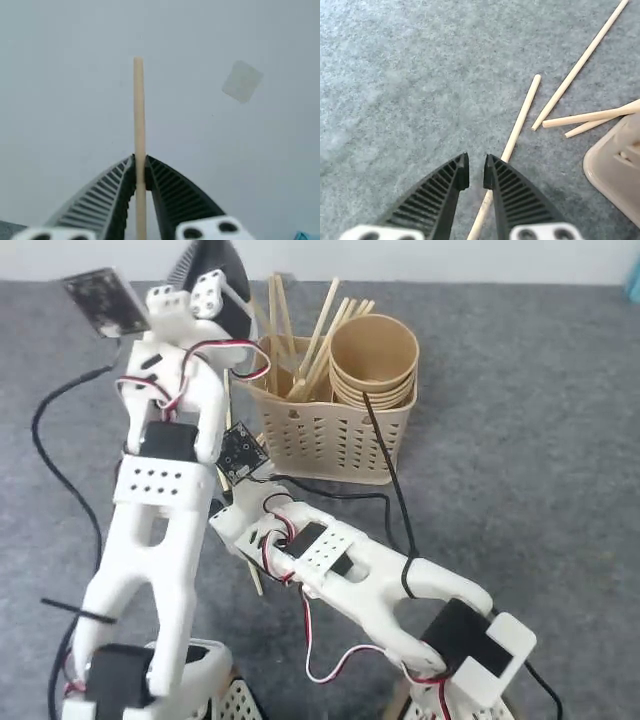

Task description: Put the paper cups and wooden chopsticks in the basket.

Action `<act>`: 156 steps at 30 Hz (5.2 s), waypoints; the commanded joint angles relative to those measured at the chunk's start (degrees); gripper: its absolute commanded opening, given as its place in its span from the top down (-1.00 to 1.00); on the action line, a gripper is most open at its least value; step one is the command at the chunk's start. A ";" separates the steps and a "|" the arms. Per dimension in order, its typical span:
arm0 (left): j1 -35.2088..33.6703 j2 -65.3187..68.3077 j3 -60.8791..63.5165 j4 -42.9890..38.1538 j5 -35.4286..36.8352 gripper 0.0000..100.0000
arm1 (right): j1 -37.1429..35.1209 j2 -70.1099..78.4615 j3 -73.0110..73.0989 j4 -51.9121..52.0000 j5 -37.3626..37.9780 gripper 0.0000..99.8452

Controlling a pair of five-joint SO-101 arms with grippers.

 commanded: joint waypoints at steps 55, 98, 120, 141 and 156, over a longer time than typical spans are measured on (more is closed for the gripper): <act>-34.55 64.18 -48.84 43.69 8.09 0.97 | 1.98 28.62 -41.58 31.60 -7.91 0.77; -34.37 64.18 -48.92 43.34 7.91 0.97 | -4.53 -16.13 -10.55 32.84 2.55 0.98; -34.20 64.18 -48.92 43.34 7.82 0.97 | 6.90 -31.60 28.92 -55.87 -5.54 0.98; -32.26 64.26 -49.98 43.60 7.74 0.97 | 11.74 -0.04 16.97 -105.80 39.38 0.98; -31.65 64.35 -50.15 43.60 7.74 0.97 | 15.43 12.70 -2.55 -105.71 37.80 0.98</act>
